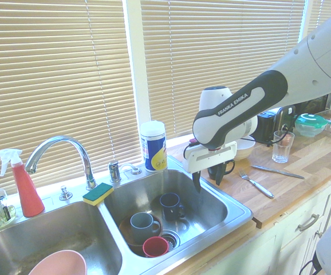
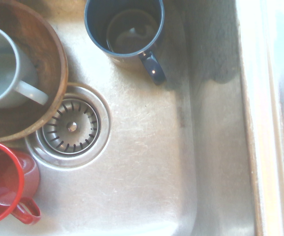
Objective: Put the fork into the sink
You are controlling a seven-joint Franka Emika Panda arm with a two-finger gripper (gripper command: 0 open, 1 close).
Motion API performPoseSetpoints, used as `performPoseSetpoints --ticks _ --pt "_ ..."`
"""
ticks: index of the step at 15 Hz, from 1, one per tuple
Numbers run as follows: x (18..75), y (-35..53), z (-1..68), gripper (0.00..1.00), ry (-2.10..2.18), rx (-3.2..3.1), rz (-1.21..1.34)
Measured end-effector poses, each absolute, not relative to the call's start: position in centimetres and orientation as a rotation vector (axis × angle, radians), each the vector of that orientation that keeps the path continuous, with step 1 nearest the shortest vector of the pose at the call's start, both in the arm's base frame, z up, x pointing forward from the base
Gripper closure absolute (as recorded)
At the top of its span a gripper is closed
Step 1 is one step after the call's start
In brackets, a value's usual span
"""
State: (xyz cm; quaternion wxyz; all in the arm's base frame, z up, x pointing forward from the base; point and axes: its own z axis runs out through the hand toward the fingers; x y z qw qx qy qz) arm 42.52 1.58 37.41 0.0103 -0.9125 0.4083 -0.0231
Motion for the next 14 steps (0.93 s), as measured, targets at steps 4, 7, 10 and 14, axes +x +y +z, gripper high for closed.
performPoseSetpoints --ticks 4,7,10,14 --pt "42.4 0.4 38.3 0.00 1.307 -2.828 -0.071" --pt "41.1 -5.4 40.8 0.00 1.379 -2.784 -0.077" --pt "39.2 -11.5 40.9 0.00 1.315 -2.823 -0.053" --pt "36.5 -17.8 37.6 0.00 1.248 -2.847 -0.075"
